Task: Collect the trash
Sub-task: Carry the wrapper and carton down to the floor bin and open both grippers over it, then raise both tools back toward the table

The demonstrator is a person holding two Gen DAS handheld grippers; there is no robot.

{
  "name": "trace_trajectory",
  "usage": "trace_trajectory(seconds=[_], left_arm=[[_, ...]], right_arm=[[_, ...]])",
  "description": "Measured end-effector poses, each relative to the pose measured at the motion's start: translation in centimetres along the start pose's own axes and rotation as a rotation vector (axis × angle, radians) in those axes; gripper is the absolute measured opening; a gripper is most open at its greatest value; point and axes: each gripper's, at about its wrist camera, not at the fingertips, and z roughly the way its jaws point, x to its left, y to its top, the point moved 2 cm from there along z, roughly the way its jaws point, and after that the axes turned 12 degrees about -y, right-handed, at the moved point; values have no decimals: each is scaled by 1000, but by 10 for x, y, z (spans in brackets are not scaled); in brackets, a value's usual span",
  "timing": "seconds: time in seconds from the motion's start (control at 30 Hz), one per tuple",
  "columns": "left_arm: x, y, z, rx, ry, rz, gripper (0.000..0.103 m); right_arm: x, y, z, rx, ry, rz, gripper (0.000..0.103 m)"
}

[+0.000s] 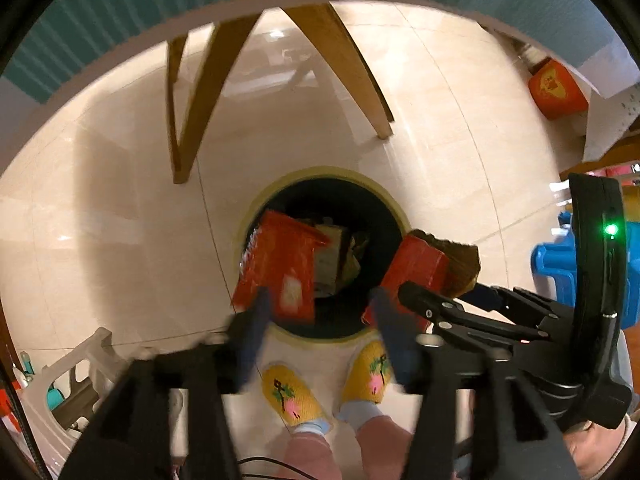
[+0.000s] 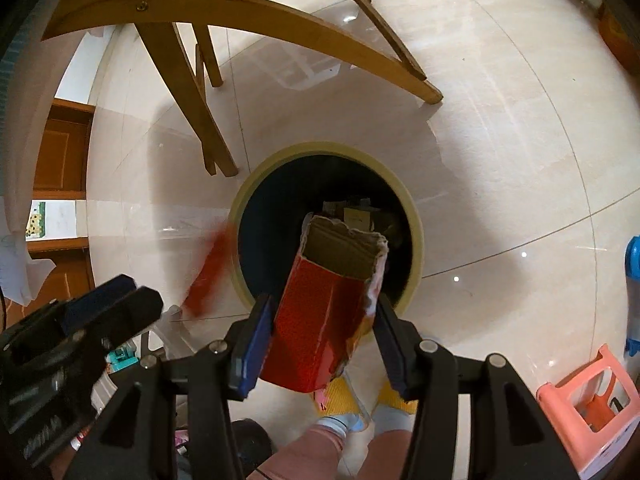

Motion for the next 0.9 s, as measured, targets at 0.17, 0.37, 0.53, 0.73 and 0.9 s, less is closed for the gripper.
trace_trajectory(seconds=[0.17, 0.37, 0.53, 0.73, 0.9], left_arm=[[8, -1, -6, -8, 17, -16, 78], [20, -2, -11, -22, 48, -29, 89], [19, -4, -23, -27, 58, -33, 90], [14, -12, -42, -17, 52, -32, 90], [6, -18, -67, -11, 49, -22, 90]], right_arm=[[2, 4, 5, 14, 12, 1, 58], [2, 2, -1, -23, 10, 6, 73], [4, 2, -9, -76, 12, 8, 73], [9, -5, -24, -92, -4, 8, 73], [12, -17, -47, -99, -12, 16, 73]])
